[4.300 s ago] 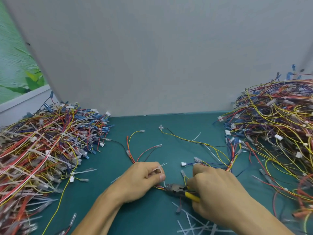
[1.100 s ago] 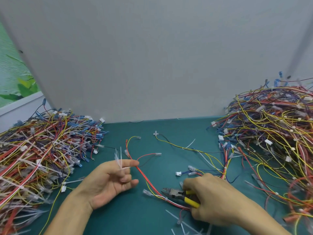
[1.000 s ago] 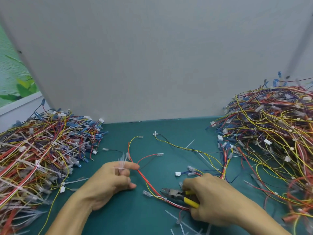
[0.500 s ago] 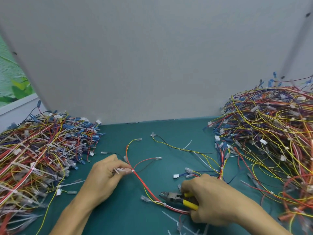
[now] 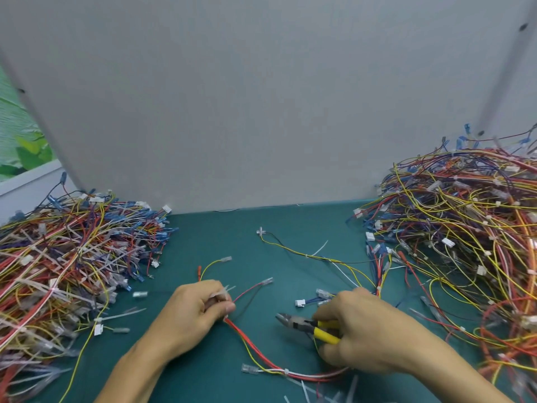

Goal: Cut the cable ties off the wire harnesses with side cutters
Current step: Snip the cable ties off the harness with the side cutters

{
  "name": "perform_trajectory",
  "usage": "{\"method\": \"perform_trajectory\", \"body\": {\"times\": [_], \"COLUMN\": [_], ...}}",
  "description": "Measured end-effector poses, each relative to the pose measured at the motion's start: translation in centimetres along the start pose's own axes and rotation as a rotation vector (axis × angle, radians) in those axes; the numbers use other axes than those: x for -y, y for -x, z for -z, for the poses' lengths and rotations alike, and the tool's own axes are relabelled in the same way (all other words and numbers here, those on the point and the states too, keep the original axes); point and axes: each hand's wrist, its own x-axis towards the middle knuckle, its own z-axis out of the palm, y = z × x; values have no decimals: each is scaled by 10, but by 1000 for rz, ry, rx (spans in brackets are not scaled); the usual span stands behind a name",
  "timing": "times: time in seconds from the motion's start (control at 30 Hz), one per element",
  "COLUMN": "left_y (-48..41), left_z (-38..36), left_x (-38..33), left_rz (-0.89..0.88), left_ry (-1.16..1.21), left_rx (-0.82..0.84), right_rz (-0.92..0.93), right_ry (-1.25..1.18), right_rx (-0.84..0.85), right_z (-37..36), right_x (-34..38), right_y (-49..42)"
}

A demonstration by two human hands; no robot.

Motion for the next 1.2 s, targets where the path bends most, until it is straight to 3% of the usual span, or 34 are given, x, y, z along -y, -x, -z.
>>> {"method": "perform_trajectory", "body": {"times": [0.17, 0.43, 1.2], "left_y": [-1, -1, -3], "left_z": [1, 1, -3], "left_x": [3, 4, 12], "left_rz": [112, 112, 115], "left_ry": [173, 338, 329], "left_rx": [49, 74, 59], "right_rz": [-41, 2, 30], "right_ry": [69, 125, 124], "right_rx": [-109, -138, -73], "right_z": [-4, -3, -13], "right_x": [12, 45, 71], "right_y": [-5, -24, -47]}}
